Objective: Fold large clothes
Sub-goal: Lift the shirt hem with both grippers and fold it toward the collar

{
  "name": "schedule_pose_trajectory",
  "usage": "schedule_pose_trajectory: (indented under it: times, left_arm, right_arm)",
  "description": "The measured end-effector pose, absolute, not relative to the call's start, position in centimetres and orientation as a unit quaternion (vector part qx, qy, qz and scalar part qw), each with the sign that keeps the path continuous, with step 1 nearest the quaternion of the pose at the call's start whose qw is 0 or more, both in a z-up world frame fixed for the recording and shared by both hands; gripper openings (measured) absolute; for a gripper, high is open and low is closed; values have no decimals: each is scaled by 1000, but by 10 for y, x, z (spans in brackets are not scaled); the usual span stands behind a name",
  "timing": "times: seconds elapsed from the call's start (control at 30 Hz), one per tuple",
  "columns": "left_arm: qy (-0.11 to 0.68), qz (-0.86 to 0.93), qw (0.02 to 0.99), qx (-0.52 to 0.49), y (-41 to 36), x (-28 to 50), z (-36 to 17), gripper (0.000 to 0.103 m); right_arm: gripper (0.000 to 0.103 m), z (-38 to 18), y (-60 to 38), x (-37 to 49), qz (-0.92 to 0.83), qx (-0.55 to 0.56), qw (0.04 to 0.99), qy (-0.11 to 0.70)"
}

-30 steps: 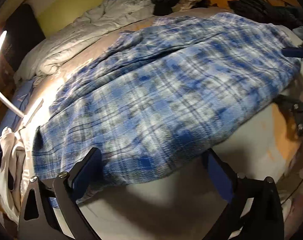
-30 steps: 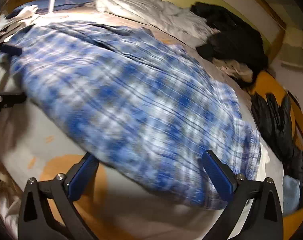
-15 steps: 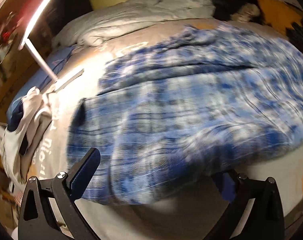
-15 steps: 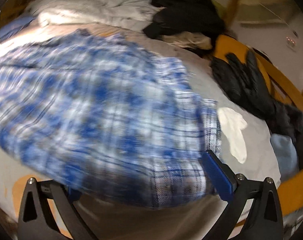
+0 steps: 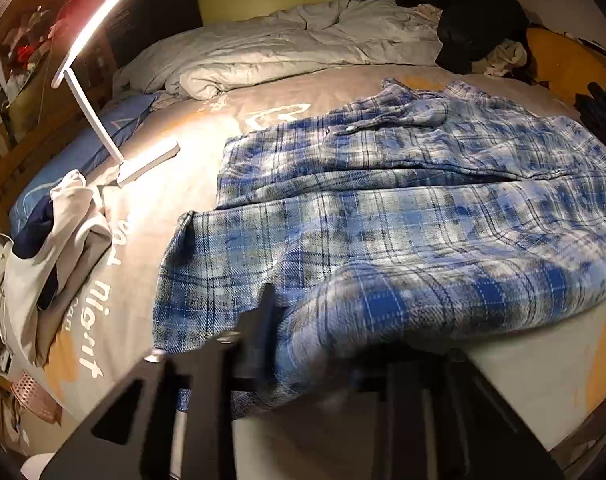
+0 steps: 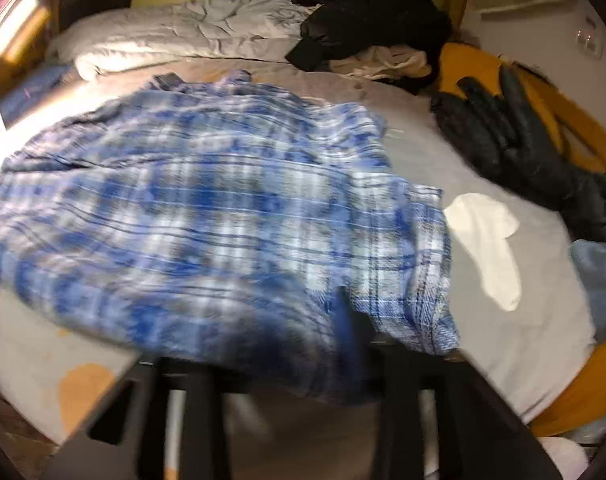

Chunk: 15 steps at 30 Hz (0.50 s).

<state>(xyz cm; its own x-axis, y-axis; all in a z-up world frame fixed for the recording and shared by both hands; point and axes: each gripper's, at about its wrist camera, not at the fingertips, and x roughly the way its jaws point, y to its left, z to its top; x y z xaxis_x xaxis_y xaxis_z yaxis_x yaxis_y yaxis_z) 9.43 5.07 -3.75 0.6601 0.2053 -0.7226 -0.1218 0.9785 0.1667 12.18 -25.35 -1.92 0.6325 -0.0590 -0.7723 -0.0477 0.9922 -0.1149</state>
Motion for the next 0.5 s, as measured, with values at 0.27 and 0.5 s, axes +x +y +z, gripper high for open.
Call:
schedule_pose_trajectory:
  times: [0.27, 0.5]
  left_arm:
    - [255, 120, 957, 67, 51, 62, 14, 7]
    - [180, 123, 972, 88, 48, 39, 33, 6]
  right_arm:
    - [6, 26, -248, 89, 19, -75, 953, 293]
    - [6, 52, -257, 71, 22, -57, 976, 211]
